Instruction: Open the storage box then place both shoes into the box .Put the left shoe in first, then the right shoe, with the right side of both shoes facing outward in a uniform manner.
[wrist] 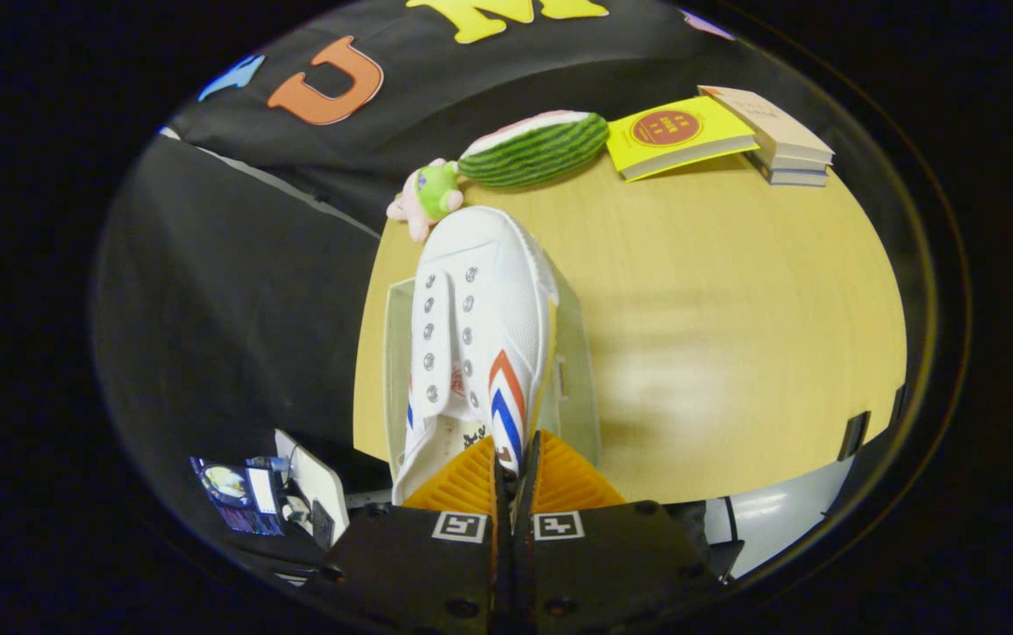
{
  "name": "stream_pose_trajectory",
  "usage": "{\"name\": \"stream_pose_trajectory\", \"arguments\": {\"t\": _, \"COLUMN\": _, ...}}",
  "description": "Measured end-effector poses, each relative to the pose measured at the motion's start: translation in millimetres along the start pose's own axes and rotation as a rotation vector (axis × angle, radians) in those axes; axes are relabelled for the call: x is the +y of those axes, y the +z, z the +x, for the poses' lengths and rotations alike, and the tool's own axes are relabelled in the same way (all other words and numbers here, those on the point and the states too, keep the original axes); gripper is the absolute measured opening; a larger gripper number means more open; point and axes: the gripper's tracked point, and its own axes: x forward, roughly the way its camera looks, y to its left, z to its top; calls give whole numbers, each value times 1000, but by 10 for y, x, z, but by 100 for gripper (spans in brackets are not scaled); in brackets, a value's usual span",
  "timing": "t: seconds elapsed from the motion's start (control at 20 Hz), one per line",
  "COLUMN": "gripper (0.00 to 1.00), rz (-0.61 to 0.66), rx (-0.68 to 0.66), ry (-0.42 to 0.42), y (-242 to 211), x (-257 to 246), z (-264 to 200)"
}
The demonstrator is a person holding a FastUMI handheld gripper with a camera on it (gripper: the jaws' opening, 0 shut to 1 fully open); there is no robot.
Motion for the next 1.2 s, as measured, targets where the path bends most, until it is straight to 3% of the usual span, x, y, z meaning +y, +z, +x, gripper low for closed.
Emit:
{"name": "stream_pose_trajectory", "arguments": {"t": 0.45, "gripper": 7, "rz": 53, "rx": 7, "ry": -10, "y": -124, "x": 118, "z": 275}}
{"name": "stream_pose_trajectory", "arguments": {"t": 0.5, "gripper": 12, "rz": 43, "rx": 4, "ry": 8, "y": -109, "x": 153, "z": 296}}
{"name": "stream_pose_trajectory", "arguments": {"t": 0.75, "gripper": 87, "rz": -4, "rx": -94, "ry": -10, "y": 140, "x": 150, "z": 207}}
{"name": "stream_pose_trajectory", "arguments": {"t": 1.2, "gripper": 88, "rz": -110, "rx": -353, "ry": -96, "y": 501, "x": 54, "z": -380}}
